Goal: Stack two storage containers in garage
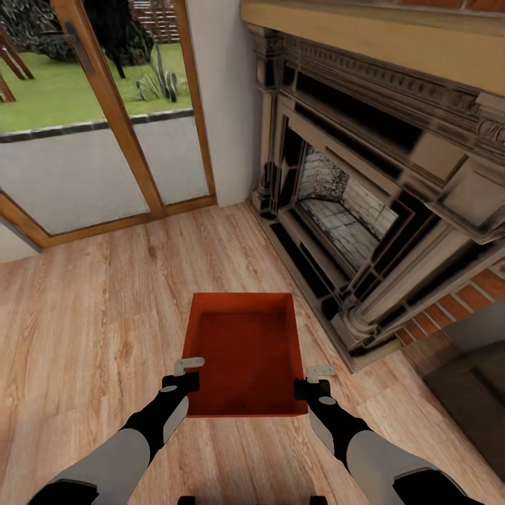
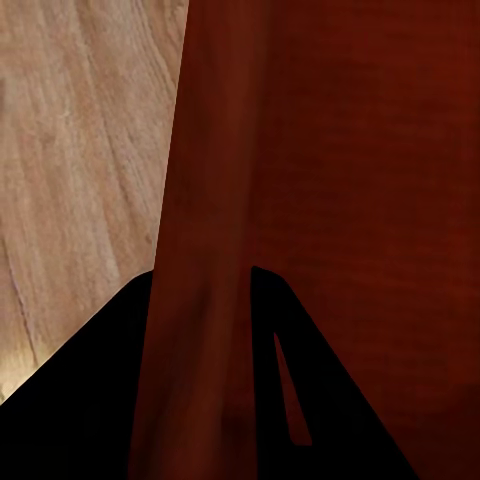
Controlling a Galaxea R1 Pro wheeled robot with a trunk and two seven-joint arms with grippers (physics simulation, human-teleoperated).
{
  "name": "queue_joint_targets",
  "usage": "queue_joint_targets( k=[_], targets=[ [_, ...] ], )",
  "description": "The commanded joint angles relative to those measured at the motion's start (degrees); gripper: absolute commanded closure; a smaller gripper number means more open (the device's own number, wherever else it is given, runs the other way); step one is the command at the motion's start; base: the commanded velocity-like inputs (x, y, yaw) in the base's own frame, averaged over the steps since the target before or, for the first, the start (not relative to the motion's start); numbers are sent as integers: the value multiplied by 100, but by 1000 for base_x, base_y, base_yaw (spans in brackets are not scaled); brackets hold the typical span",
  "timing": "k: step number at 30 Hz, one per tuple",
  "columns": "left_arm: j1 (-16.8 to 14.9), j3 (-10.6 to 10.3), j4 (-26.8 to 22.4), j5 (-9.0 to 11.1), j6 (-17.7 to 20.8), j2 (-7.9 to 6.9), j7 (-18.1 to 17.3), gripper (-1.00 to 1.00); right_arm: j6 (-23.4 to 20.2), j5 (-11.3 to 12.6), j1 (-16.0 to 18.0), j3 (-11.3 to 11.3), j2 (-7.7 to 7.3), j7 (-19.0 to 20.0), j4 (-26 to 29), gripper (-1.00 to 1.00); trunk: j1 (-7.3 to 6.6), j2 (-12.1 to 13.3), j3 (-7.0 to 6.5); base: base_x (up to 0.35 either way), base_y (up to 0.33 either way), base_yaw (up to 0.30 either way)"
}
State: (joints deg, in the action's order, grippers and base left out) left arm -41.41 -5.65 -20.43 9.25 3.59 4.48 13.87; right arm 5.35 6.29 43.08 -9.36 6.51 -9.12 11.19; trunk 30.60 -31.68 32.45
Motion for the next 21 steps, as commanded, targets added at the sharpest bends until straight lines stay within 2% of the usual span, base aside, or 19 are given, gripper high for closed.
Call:
queue_joint_targets(
  k=[1, 21],
  targets=[
    [2, -50, 4, 60, 37, -8, 72, 100, 20, 12, 7, -47, -1, -28, 15, 100, -21, 35, -13, 0, 0, 0],
    [2, -50, 4, 60, 37, -8, 72, 100, 19, 12, 7, -45, -1, -25, 15, 100, -460, 838, -372, 0, 0, 0]
  ],
)
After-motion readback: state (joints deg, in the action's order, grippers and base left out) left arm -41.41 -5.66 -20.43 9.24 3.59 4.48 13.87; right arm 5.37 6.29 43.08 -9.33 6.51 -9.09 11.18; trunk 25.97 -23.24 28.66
